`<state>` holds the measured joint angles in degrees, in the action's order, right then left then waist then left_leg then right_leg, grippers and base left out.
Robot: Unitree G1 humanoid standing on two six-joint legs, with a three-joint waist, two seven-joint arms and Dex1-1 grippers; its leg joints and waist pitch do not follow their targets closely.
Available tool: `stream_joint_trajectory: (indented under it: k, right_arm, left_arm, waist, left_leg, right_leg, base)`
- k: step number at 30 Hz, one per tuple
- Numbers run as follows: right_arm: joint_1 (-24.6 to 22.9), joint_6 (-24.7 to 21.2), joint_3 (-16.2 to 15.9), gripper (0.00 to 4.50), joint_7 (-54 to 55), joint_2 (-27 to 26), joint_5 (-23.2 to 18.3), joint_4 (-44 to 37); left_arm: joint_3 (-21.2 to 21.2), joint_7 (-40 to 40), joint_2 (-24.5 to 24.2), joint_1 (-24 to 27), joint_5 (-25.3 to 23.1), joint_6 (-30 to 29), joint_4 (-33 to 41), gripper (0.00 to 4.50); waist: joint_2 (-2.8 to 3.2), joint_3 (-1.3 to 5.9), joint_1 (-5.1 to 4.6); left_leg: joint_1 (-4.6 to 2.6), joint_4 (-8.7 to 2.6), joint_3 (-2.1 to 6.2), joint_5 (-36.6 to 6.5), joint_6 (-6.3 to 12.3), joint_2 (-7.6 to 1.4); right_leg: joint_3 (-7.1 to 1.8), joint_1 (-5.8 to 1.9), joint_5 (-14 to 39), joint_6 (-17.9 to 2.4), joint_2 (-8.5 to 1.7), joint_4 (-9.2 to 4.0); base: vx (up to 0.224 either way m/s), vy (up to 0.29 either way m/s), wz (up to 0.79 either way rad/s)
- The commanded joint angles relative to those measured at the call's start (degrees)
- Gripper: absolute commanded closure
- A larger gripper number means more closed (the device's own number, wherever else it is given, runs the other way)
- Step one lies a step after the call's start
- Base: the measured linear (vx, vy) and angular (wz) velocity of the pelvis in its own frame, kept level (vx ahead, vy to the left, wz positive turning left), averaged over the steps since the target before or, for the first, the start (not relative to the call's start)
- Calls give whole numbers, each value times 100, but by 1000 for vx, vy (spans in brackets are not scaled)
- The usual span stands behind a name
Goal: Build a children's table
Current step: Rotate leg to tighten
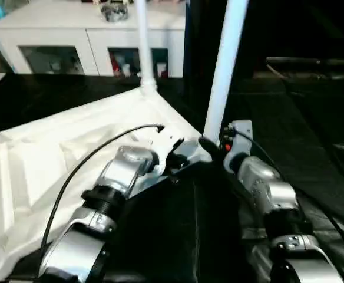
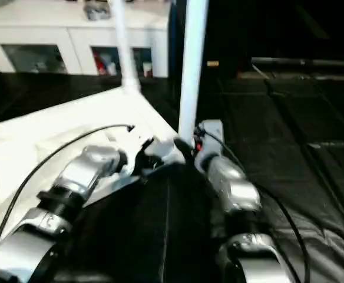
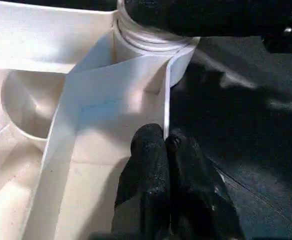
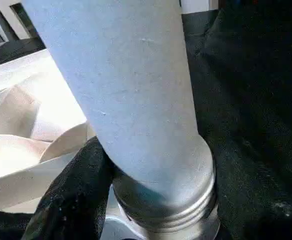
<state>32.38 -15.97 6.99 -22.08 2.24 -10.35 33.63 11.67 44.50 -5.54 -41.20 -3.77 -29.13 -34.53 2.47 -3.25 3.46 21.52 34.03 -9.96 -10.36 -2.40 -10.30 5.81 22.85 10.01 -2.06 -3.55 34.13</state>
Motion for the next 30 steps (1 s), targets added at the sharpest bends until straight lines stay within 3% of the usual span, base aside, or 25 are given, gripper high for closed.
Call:
stream_joint_trajectory:
  k: [1, 3, 7, 16, 19, 23, 29, 30]
  right_arm:
    - [-100, -148, -423, 122, -361, -353, -111, 126]
    - [-166, -139, -441, 112, -432, -294, -140, 42]
    - [-498, -125, -495, 77, -922, 36, -156, -402]
    - [-1013, -222, -495, 14, -2619, 1268, -554, -1236]
    - [-1097, -158, -609, 2, -3328, 1750, -570, -1410]
    - [-982, 84, -742, 2, -4140, 2334, -501, -1363]
    - [-798, 310, -1039, 2, -4805, 2640, -452, -1288]
    - [-770, 458, -1265, 2, -5195, 2772, -362, -1334]
  left_arm:
    - [215, 128, 247, -254, 149, 276, 271, 450]
    - [226, 140, 195, -241, 128, 314, 253, 450]
    - [247, 377, -32, -181, 87, 464, 191, 450]
    - [586, 1471, -710, 19, 11, 937, 120, 450]
    - [745, 1918, -925, 56, 2, 1179, 103, 450]
    - [1008, 2729, -1255, 113, 54, 1580, 214, 450]
    - [1229, 3417, -1488, 146, 88, 1800, 297, 450]
    - [1322, 3571, -1555, 136, 38, 1933, 276, 450]
  waist:
    - [-68, 497, 55]
    - [-64, 479, 68]
    - [-46, 443, 95]
    - [-35, 439, 239]
    - [-38, 451, 261]
    - [-52, 458, 361]
    - [-43, 451, 441]
    - [-47, 447, 453]
  left_leg:
    - [-18, -285, 121, -79, 727, -282]
    - [-22, -290, 111, -202, 771, -285]
    - [-44, -317, 111, -532, 612, -295]
    - [-80, -315, 97, -730, 534, -316]
    - [-51, -310, 108, -634, 567, -326]
    - [-56, -289, 92, -589, 623, -334]
    - [-81, -296, 96, -740, 548, -358]
    - [-86, -294, 89, -743, 553, -361]
  right_leg:
    - [-335, -375, 116, -1303, -559, -290]
    - [-335, -374, 227, -1321, -570, -315]
    - [-337, -372, 806, -1182, -568, -392]
    - [-349, -351, 1061, -1026, -556, -425]
    - [-340, -363, 948, -1051, -559, -391]
    - [-341, -344, 944, -1077, -562, -378]
    - [-334, -317, 1254, -1064, -566, -395]
    - [-339, -303, 1253, -1068, -562, -398]
  base:
    - [0, 0, 0]
    - [0, 0, 0]
    - [0, 0, 0]
    - [0, 0, 0]
    - [0, 0, 0]
    - [0, 0, 0]
    - [0, 0, 0]
    - [0, 0, 0]
